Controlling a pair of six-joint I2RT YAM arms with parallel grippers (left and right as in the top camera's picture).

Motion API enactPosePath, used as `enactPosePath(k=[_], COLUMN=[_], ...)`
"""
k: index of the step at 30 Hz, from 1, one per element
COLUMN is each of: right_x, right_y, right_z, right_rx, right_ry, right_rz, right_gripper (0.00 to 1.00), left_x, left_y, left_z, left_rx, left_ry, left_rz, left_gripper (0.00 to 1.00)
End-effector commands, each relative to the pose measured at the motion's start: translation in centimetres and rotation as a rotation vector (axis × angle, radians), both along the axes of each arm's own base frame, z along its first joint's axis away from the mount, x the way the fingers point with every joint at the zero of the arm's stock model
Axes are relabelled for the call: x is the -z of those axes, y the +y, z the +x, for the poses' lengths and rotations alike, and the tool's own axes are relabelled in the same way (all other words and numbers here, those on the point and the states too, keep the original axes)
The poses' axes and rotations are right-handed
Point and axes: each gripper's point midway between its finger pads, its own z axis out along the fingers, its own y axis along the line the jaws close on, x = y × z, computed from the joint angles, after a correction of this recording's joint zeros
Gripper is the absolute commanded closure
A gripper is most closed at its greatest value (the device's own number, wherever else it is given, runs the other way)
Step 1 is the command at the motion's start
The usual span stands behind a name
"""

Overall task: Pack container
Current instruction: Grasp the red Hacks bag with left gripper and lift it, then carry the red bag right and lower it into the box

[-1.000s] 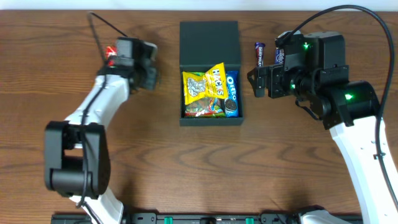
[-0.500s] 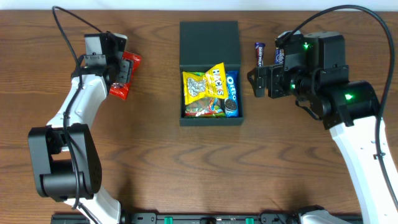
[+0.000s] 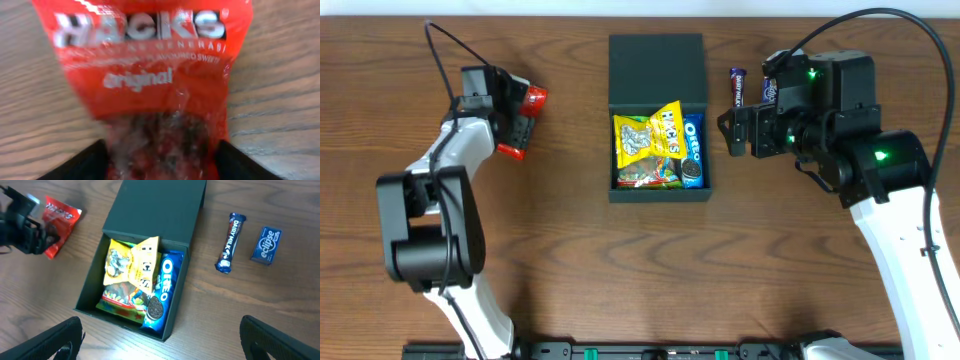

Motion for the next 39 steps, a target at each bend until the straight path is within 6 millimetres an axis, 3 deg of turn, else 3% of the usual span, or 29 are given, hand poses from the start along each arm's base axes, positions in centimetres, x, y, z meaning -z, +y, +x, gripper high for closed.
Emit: enactPosePath(k=[1,5,6,11,16,19,23,25,28,32,34,39], right_x=[-0.4,-0.4,-0.4,-0.4,-0.4,-0.4,-0.4,-0.4,-0.4,-0.4,-0.4,-0.4], right_y=[0.0,0.0,0.0,0.0,0.0,0.0,0.0,0.0,0.0,0.0,0.0,0.0], right_z=[0.1,0.1,0.1,0.1,0.1,0.1,0.1,0.1,0.1,0.1,0.1,0.1], right_rx=[-0.013,-0.013,-0.013,-0.013,-0.013,-0.013,-0.013,-0.013,-0.013,-0.013,-0.013,-0.013], right_ry=[-0.013,-0.013,-0.013,-0.013,-0.013,-0.013,-0.013,-0.013,-0.013,-0.013,-0.013,-0.013], right_rz=[-0.002,-0.002,-0.002,-0.002,-0.002,-0.002,-0.002,-0.002,-0.002,-0.002,-0.002,-0.002], right_gripper=[0.01,0.01,0.01,0.01,0.01,0.01,0.01,0.01,0.01,0.01,0.01,0.01], left_x=[0.4,-0.2,-0.4,-3.8,-10.1,-14.0,-18.9,-20.2,-20.7,-19.4,-18.2,-14.9], left_y=[0.2,0.3,0.3,0.4,-0.5,-3.3,-10.3,-13.4,-18.0,-23.8,-25.7,-28.2], left_z=[0.5,0.8,1.0,2.2,3.2,3.2,2.3,1.3,-0.6,-4.4,-6.4,-10.2], left_rx=[0.015,0.012,0.008,0.005,0.028,0.111,0.355,0.466,0.621,0.85,0.95,1.139], left_ry=[0.003,-0.018,-0.027,-0.111,-0.249,-0.338,-0.451,-0.477,-0.468,-0.397,-0.347,-0.219], left_rz=[0.011,0.016,0.015,0.021,0.018,-0.048,-0.158,-0.17,-0.188,-0.244,-0.223,-0.154], left_gripper=[0.5,0.86,0.89,0.94,0.88,0.94,0.94,0.94,0.94,0.94,0.94,0.94])
